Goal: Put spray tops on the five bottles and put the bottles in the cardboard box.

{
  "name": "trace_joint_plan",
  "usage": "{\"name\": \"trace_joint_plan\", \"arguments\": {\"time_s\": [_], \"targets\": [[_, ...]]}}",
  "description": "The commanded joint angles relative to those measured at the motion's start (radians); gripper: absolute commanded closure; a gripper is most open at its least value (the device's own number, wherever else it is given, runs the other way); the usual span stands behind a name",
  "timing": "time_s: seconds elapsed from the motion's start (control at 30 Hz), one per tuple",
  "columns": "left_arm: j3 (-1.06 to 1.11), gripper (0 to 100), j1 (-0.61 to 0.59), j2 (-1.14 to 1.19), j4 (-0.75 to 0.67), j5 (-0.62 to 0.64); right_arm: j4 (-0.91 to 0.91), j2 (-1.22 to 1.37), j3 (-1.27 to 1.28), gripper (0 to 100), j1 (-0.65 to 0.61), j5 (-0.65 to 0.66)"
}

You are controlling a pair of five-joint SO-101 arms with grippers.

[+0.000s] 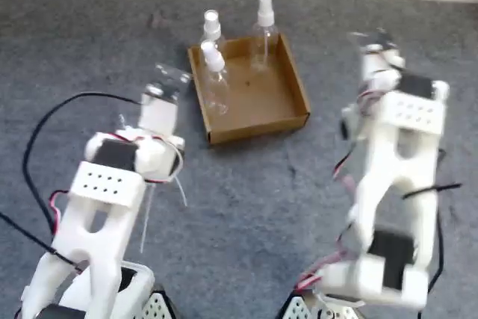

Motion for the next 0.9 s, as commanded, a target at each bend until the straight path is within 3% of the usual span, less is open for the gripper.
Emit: {"name": "trace_joint_plan", "arguments": {"time_s": [0.0,0.23,0.43,0.53,0.73,0.87], "targets": [[-0.093,100,-0.077,-0.033,-0.011,-0.003,-0.117,-0.280,0.220,99.5,-0.179,-0.066],[-0.134,100,-0.099,-0.104,-0.014,0.092,-0.340,-0.656,0.691,99.5,-0.475,-0.143],[-0.130,100,-0.101,-0.361,-0.089,0.143,-0.496,-0.713,0.812,99.5,-0.673,-0.190],[-0.127,100,-0.104,-0.472,-0.138,0.256,-0.587,-0.711,0.846,99.5,-0.734,-0.169],[-0.127,100,-0.108,-0.584,-0.221,0.371,-0.613,-0.717,0.911,99.5,-0.808,0.003],[-0.125,100,-0.177,-0.616,-0.261,0.433,-0.727,-0.719,0.929,99.5,-0.863,-0.138]]}}
